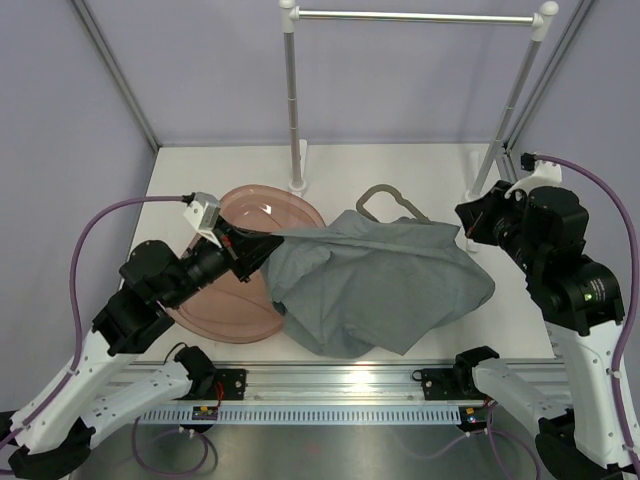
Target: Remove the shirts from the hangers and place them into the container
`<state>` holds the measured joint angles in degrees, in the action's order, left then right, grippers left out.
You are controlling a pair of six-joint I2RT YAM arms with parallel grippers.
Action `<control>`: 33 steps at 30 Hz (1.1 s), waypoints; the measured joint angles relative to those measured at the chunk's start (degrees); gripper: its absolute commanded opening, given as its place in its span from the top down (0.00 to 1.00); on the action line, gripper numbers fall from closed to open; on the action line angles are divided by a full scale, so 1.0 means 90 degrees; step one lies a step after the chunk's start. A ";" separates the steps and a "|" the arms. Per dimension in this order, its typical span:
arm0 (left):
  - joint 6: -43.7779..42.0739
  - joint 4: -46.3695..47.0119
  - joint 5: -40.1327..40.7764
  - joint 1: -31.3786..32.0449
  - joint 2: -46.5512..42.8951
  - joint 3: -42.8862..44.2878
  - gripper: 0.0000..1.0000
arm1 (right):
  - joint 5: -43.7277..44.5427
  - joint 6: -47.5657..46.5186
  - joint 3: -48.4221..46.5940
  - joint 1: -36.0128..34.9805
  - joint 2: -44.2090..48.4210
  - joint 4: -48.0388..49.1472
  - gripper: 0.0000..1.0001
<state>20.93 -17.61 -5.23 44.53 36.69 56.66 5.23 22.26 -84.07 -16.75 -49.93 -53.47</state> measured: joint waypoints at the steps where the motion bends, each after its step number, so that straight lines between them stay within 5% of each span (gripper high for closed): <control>1: -0.0022 0.0061 -0.0226 -0.0017 0.0073 -0.0005 0.76 | -0.0078 -0.0058 0.0002 0.0010 0.0005 0.0017 1.00; 5: -0.0104 0.0410 -0.1316 -0.0051 0.0821 0.0306 0.60 | -0.0775 -0.0318 0.0112 0.0058 0.0007 0.0163 1.00; 15: -0.0308 0.0423 -0.3337 -0.0051 0.2902 0.3128 0.56 | -0.1719 -0.0585 0.0415 0.0066 0.0083 0.0177 1.00; 33: 0.0634 0.0738 -0.4335 0.0017 0.3857 0.2912 0.61 | -0.2222 -0.0651 0.0452 0.0066 0.0211 0.0214 1.00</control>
<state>26.63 -10.96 -44.25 44.69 71.40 82.87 -14.76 16.40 -80.01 -16.16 -48.03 -51.55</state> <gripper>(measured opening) 0.390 0.040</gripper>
